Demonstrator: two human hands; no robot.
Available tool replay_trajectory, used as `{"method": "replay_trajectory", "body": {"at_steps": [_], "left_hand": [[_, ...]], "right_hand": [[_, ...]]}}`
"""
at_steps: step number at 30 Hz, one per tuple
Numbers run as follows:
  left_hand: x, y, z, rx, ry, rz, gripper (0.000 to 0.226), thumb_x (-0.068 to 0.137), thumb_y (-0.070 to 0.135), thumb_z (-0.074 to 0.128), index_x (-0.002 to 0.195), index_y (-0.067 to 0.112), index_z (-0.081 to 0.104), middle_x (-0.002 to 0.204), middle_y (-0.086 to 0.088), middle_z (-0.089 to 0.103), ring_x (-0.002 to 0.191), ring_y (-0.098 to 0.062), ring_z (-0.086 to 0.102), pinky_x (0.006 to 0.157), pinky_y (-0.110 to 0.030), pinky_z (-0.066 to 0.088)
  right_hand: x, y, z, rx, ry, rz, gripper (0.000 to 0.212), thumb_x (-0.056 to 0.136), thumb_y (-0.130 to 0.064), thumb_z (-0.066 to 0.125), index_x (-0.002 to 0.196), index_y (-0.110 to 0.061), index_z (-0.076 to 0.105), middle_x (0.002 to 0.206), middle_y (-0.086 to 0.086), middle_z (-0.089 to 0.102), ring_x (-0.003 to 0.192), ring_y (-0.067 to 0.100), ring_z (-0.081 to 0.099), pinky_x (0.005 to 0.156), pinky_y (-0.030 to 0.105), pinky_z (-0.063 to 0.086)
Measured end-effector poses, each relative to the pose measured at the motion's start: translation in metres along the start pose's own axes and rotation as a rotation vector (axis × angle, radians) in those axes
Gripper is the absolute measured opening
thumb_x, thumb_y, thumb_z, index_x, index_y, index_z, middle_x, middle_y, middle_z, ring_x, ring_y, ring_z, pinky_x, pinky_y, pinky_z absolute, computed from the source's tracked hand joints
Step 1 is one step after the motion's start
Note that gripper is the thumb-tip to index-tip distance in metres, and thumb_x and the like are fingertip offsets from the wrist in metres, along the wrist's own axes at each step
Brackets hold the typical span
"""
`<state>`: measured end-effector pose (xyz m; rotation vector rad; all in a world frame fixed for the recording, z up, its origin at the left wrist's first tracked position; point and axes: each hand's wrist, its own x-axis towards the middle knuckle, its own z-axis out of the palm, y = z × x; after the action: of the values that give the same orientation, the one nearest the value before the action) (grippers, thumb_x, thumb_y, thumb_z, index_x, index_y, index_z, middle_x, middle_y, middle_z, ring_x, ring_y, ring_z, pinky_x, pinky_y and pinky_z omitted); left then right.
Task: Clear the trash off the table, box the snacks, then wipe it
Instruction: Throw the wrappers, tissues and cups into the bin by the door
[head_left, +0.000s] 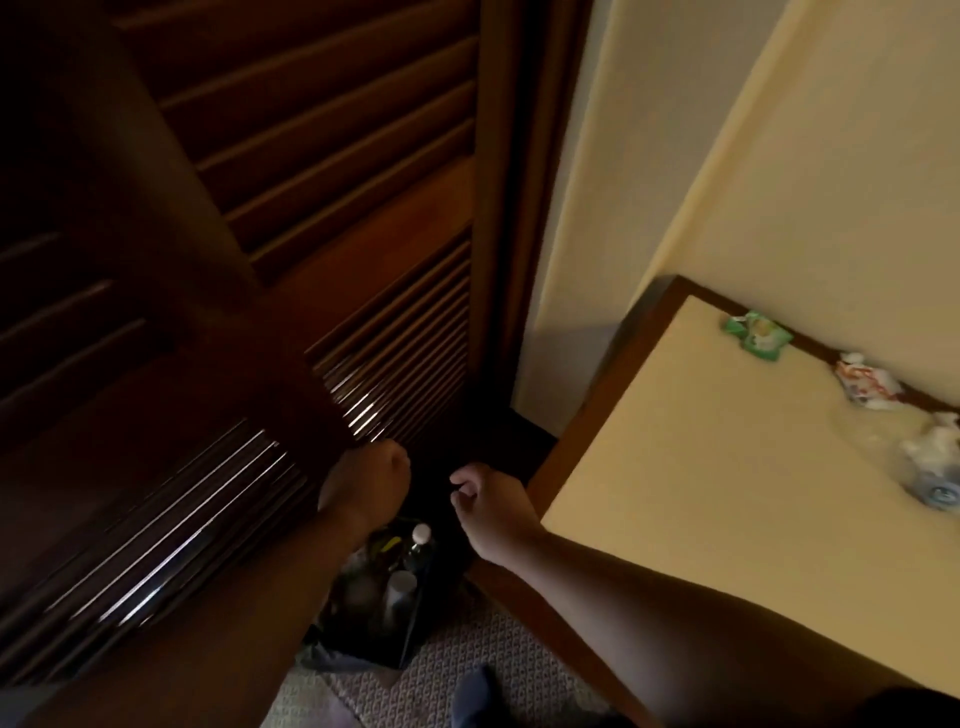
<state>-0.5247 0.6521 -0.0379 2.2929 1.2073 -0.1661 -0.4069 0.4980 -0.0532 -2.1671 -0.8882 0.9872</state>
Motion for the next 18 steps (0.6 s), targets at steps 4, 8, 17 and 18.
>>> {"method": "replay_trajectory", "body": {"at_steps": [4,8,17,18], "left_hand": [[0.021,0.091,-0.001,-0.086,0.009,0.212,0.024,0.1,0.032,0.051,0.112,0.025,0.07,0.107,0.0,0.074,0.099,-0.025,0.068,0.085,-0.039,0.057],[0.036,0.205,0.023,-0.087,-0.019,0.402,0.021,0.099,0.032,0.052,0.105,0.023,0.07,0.104,0.0,0.074,0.098,-0.026,0.069,0.083,-0.038,0.058],[0.025,0.422,0.125,0.001,-0.122,0.701,0.02,0.094,0.033,0.057,0.101,0.023,0.073,0.104,-0.002,0.075,0.097,-0.026,0.068,0.08,-0.032,0.055],[0.021,0.439,0.135,0.017,-0.146,0.725,0.02,0.095,0.032,0.057,0.105,0.023,0.072,0.107,-0.002,0.075,0.098,-0.025,0.068,0.081,-0.031,0.054]], "right_hand": [[-0.009,0.026,-0.076,0.006,0.241,0.028,0.027,0.106,-0.024,0.045,0.121,-0.023,0.068,0.101,-0.003,0.072,0.061,0.009,0.059,0.053,0.022,0.041],[-0.031,0.082,-0.16,0.042,0.515,0.101,0.025,0.098,-0.023,0.051,0.109,-0.026,0.074,0.106,-0.008,0.074,0.086,0.015,0.067,0.077,0.026,0.051],[-0.114,0.232,-0.321,-0.007,0.865,0.266,0.018,0.095,-0.022,0.06,0.106,-0.026,0.073,0.106,-0.006,0.069,0.088,0.013,0.064,0.083,0.029,0.05],[-0.124,0.247,-0.333,-0.026,0.907,0.278,0.017,0.094,-0.02,0.062,0.106,-0.024,0.073,0.106,-0.005,0.069,0.089,0.015,0.064,0.084,0.03,0.051]]}}
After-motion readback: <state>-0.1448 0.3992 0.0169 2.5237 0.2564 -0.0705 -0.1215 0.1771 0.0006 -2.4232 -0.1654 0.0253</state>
